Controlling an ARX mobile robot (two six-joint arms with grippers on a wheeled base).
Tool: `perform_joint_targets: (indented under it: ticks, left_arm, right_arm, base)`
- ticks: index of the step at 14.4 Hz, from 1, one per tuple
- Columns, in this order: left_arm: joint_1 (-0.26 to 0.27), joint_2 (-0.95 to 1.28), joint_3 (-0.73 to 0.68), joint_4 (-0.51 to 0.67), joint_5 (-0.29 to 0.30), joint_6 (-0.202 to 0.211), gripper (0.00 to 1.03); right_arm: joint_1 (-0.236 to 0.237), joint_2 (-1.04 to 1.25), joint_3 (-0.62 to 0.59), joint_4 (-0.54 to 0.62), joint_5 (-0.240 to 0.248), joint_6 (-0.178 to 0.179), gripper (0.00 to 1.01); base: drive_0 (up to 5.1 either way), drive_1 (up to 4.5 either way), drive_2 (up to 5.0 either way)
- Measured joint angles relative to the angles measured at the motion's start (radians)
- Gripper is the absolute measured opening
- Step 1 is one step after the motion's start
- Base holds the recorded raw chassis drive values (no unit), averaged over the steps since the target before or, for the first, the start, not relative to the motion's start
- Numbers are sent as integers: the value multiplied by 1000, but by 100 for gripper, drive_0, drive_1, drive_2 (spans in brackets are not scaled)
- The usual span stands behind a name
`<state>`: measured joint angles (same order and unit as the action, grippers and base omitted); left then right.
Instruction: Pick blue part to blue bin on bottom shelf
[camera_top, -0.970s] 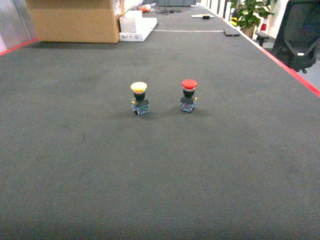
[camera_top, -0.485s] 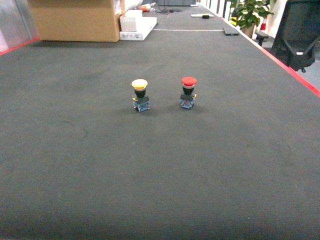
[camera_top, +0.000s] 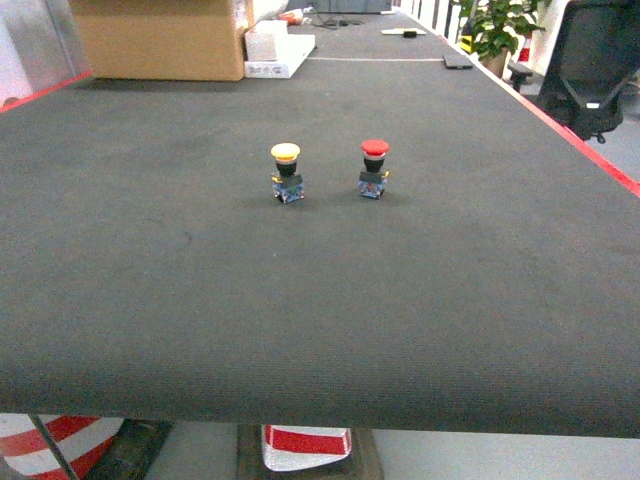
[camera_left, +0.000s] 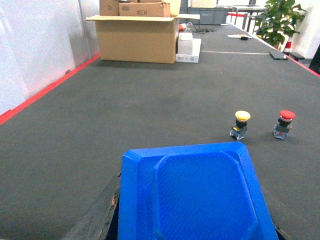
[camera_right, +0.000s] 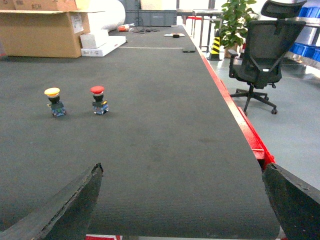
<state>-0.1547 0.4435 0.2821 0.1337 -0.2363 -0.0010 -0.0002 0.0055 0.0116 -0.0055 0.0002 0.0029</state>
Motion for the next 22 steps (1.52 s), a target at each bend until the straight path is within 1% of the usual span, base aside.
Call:
perform_joint_targets:
  ticks: [20, 22]
  left_arm:
    - [0, 0, 0, 0, 0, 0, 44]
    - [0, 0, 0, 2, -3, 0, 44]
  right_arm:
    - [0, 0, 0, 0, 0, 0, 98]
    - [0, 0, 0, 0, 0, 0, 98]
  base:
    - [0, 0, 0]
    - [-145, -145, -145]
